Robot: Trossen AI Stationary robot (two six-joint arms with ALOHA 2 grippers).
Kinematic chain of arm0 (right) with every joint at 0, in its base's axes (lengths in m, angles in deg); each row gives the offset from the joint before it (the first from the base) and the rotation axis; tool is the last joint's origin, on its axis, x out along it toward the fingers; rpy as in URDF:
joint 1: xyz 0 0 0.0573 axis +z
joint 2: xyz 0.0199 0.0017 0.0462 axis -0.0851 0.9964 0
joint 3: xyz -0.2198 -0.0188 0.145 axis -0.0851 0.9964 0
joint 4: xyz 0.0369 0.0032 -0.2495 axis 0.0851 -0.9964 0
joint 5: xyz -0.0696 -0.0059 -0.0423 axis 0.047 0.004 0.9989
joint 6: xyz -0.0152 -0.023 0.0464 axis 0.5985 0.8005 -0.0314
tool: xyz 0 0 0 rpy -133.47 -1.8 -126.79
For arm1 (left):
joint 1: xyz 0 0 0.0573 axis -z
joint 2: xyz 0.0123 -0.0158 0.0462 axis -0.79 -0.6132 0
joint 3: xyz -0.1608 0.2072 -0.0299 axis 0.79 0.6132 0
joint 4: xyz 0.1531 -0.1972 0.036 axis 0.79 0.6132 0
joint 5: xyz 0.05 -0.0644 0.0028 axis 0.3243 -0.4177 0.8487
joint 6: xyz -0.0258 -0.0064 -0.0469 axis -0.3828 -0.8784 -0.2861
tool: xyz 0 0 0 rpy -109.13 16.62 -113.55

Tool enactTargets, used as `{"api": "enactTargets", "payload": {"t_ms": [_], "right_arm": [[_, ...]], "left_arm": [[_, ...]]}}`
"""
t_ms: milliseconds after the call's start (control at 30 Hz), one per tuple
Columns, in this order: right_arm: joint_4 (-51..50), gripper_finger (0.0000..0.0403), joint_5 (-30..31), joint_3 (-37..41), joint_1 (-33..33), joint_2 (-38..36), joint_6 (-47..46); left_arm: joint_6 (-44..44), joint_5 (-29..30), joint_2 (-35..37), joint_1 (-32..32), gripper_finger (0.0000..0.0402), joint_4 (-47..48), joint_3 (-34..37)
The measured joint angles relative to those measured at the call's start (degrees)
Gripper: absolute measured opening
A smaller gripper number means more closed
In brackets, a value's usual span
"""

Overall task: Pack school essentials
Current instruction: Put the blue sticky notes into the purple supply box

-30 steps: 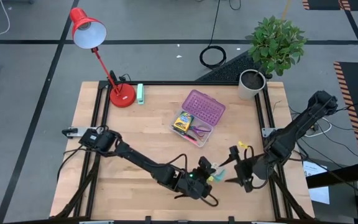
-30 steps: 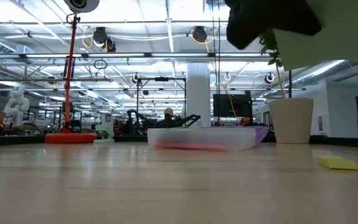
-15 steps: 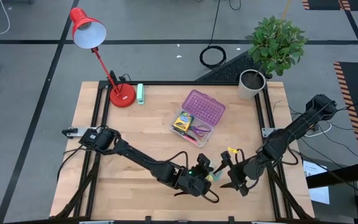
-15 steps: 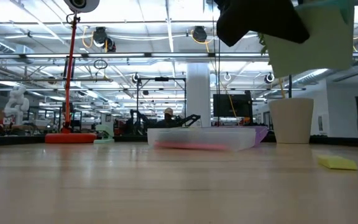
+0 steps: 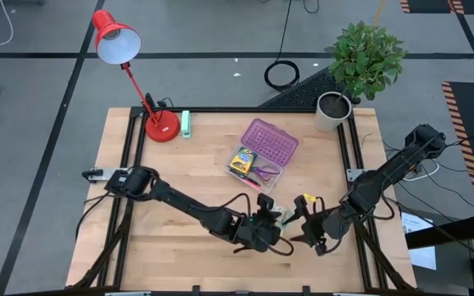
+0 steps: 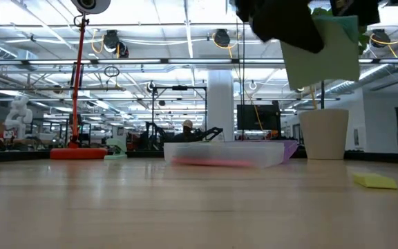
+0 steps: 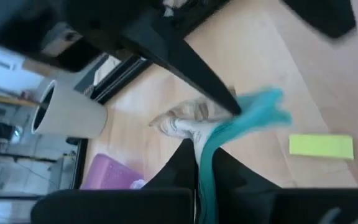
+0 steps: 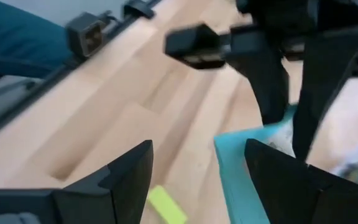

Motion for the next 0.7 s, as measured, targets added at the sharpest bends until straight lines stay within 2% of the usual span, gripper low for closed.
{"api": "enactTargets", "payload": {"t_ms": [167, 333, 600, 700], "right_arm": [[0.06, 0.026, 4.81, -0.01, 0.71, -0.02, 2.72], [0.25, 0.0265, 10.67, 0.0, 2.19, 0.02, 5.72], [2.14, 0.0266, 24.84, 0.03, 4.84, -0.7, 9.73], [2.92, 0.0277, 25.38, 0.03, 5.33, -0.7, 12.17]], "left_arm": [[-7.85, 0.6, 1.77, -1.02, 0.0028, 3.17, 0.0], [-12.37, 0.69, 3.37, -1.68, 0.0011, 6.45, -0.02], [-17.15, 2.66, 3.41, -2.83, 0.003, 8.98, -0.04], [-18.89, 2.67, 3.41, -3.34, 0.0016, 9.2, -0.04]]}}
